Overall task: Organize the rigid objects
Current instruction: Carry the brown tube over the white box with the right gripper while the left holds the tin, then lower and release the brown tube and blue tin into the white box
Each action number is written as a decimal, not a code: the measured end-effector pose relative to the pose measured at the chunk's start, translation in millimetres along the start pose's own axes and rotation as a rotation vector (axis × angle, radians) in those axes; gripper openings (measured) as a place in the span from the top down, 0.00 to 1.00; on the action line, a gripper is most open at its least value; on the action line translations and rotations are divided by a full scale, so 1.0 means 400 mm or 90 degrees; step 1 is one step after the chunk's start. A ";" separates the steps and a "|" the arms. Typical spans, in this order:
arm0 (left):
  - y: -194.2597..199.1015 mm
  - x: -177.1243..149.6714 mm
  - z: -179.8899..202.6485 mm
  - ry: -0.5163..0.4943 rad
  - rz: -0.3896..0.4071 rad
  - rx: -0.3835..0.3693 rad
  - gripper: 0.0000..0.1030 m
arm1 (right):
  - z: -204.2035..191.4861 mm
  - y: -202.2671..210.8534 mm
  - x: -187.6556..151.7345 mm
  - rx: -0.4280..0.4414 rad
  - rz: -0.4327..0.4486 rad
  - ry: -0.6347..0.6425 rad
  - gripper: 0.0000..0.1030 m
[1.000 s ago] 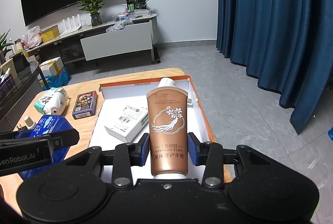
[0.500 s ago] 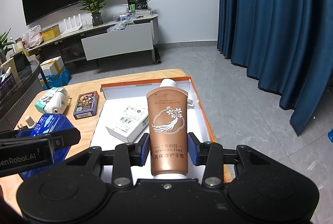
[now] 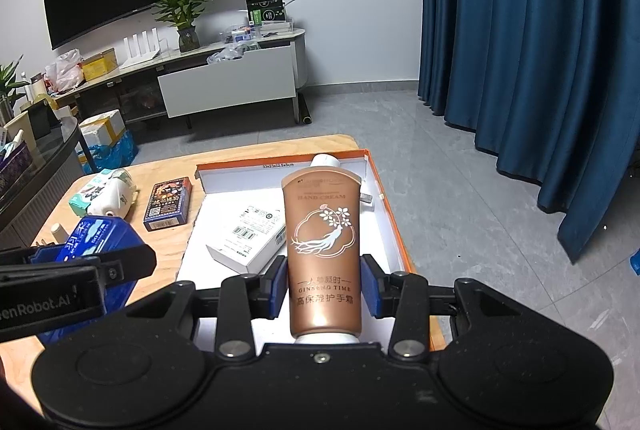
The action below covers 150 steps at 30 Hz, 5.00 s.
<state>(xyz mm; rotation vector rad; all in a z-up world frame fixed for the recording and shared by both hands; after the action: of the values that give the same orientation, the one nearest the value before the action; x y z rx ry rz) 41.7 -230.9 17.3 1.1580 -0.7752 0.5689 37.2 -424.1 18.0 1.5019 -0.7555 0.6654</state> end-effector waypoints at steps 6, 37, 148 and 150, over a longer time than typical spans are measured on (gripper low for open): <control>0.007 0.006 0.003 -0.006 0.000 0.013 0.39 | 0.001 0.012 0.010 0.005 0.003 0.000 0.54; -0.002 0.005 0.000 0.001 -0.017 0.023 0.39 | 0.005 0.010 0.006 0.004 0.001 0.003 0.54; -0.080 -0.007 0.006 -0.002 -0.080 0.016 0.21 | 0.007 -0.011 0.051 -0.030 0.029 -0.008 0.18; -0.064 -0.001 -0.011 -0.002 -0.075 0.024 0.21 | -0.013 -0.008 0.051 -0.020 0.028 -0.006 0.17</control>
<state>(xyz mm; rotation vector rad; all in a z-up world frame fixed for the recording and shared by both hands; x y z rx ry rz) 61.7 -234.8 0.9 1.2309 -0.6953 0.4852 52.6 -420.4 32.3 1.4637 -0.8045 0.6761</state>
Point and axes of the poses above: each gripper's, at about its wrist camera, not at the fingertips, and y roughly against the way its jaws point, z to its right, x to its top, the point moved 6 cm from there along -y, roughly the way its jaws point, and after that the axes turned 5 degrees about -x, right-handed, at the moved point
